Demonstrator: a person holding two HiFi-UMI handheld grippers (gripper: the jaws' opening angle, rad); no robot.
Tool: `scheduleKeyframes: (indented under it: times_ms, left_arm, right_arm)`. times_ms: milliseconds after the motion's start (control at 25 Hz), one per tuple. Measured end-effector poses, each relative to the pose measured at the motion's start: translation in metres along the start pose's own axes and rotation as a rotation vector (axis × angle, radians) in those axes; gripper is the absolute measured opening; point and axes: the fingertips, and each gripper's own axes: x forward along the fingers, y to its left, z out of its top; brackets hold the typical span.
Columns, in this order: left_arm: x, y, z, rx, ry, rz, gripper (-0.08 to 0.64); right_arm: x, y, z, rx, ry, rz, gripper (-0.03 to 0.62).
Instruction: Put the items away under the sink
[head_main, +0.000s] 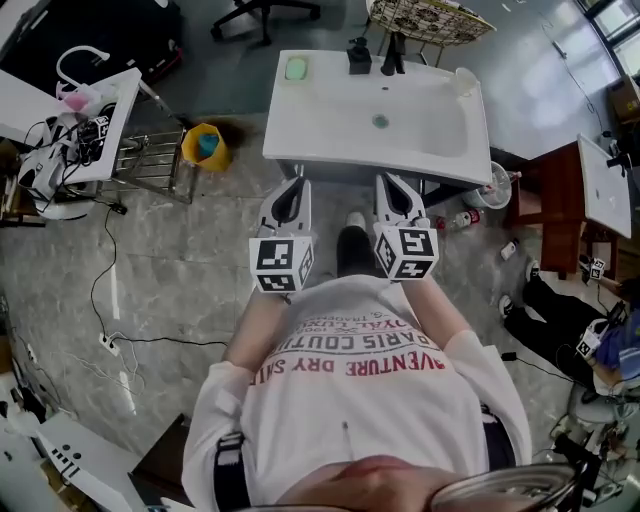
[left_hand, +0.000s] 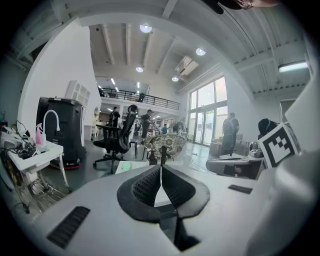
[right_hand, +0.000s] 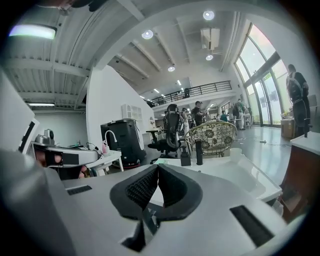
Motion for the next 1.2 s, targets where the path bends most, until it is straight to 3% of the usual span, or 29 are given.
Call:
scheduleKeyframes:
  times_ms: [360,680,880,1200]
  left_arm:
    - [0.089,0.037,0.026,0.030,-0.002,0.108,0.028]
    - [0.192,0.047,0.048,-0.006,0.001,0.152,0.028]
    - [0.241,0.048,0.052,-0.024,0.024,0.148,0.028]
    - [0.293,0.061,0.050,-0.026,0.072,0.086,0.028]
  right_arm:
    - [0.104,-0.049,0.032,0.018,-0.027,0.093,0.025]
    - [0.188,-0.105,0.058,-0.030,0.001,0.160,0.025]
    - [0.224,-0.130,0.055,-0.029,0.046,0.182,0.025]
    - [0.270,-0.144,0.046,-0.001,0.096,0.143,0.025]
